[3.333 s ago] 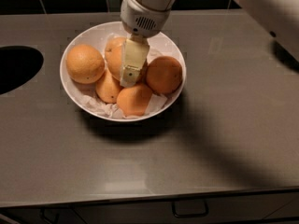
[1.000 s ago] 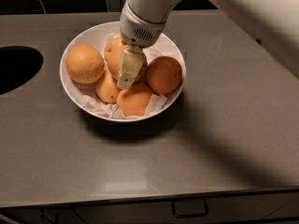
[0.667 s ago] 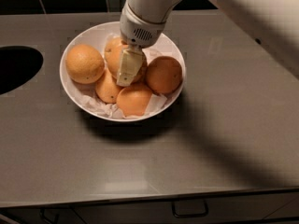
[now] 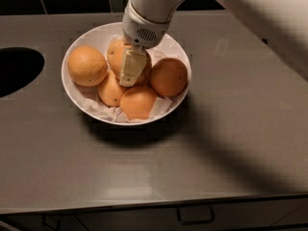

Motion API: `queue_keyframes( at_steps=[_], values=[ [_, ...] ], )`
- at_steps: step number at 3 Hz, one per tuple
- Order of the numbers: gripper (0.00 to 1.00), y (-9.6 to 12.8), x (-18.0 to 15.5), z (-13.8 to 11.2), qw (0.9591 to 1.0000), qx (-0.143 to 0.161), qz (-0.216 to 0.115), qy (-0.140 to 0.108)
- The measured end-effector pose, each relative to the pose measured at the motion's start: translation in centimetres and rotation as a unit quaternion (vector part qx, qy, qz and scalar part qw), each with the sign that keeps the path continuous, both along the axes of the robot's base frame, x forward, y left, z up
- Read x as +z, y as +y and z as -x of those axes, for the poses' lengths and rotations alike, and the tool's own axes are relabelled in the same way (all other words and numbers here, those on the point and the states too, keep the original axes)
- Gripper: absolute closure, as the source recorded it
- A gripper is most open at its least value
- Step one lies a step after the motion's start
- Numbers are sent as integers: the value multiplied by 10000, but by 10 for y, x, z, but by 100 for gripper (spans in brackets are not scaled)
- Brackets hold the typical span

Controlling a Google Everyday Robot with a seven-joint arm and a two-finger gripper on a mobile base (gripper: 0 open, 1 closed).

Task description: Pick orange from white bowl

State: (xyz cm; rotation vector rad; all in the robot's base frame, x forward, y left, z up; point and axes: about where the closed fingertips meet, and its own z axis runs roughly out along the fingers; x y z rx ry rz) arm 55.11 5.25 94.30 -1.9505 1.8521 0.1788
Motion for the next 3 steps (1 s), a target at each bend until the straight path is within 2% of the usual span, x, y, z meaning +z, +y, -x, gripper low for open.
queue_keyframes(
  at_steps=[1,2,3],
  values=[
    [44,0,0,0,10000,0,0,0],
    [49,0,0,0,10000,0,0,0],
    [68,0,0,0,10000,0,0,0]
  ],
)
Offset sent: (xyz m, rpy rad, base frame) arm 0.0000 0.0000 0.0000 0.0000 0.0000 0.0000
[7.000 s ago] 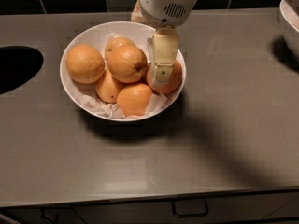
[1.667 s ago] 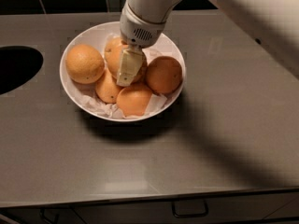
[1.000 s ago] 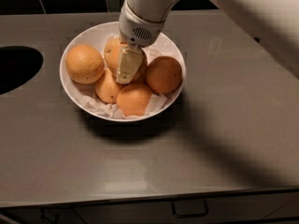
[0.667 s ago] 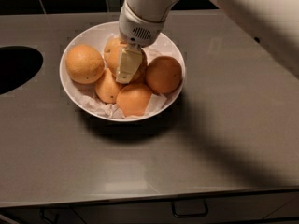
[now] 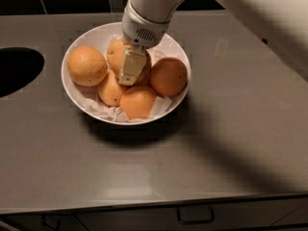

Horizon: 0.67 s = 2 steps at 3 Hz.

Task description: Pick orange from white bowl

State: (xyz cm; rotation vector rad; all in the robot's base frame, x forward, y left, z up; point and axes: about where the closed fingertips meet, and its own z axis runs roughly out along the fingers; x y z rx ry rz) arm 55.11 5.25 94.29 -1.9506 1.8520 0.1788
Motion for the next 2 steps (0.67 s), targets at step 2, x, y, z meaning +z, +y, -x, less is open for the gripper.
queue_keyframes(
  at_steps=[2],
  values=[
    [74,0,0,0,10000,1,-1,2]
  ],
)
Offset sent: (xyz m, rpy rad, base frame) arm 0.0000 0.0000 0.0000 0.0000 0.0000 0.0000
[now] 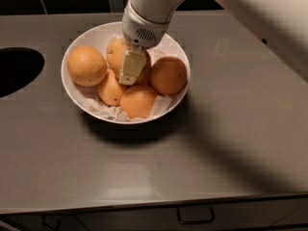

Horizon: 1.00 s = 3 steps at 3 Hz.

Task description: Pick orange from white bowl

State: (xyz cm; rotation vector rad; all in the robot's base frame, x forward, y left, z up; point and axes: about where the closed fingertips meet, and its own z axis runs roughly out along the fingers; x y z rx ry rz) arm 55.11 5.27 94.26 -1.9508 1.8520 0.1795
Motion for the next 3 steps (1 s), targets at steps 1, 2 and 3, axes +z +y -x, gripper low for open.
queue_keyframes(
  at_steps=[1,2,3],
  values=[
    [70,0,0,-1,10000,3,-25,14],
    [65,-1,0,-5,9999,14,-91,60],
    [65,-1,1,-6,9999,18,-101,73]
  ],
)
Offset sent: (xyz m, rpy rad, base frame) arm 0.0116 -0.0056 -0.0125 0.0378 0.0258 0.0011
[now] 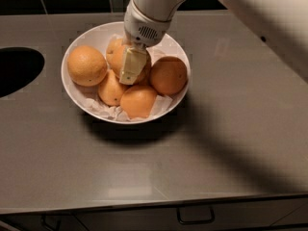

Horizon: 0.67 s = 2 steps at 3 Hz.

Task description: Pick orange from white bowl

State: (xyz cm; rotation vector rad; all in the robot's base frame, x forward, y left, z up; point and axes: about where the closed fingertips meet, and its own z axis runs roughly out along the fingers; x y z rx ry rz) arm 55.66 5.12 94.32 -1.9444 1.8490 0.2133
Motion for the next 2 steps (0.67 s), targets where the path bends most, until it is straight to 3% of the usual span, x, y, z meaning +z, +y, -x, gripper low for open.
queue_keyframes(
  at_steps=[1,2],
  values=[
    [64,0,0,-2,10000,5,-11,21],
    [53,0,0,-2,10000,10,-17,39]
  ],
)
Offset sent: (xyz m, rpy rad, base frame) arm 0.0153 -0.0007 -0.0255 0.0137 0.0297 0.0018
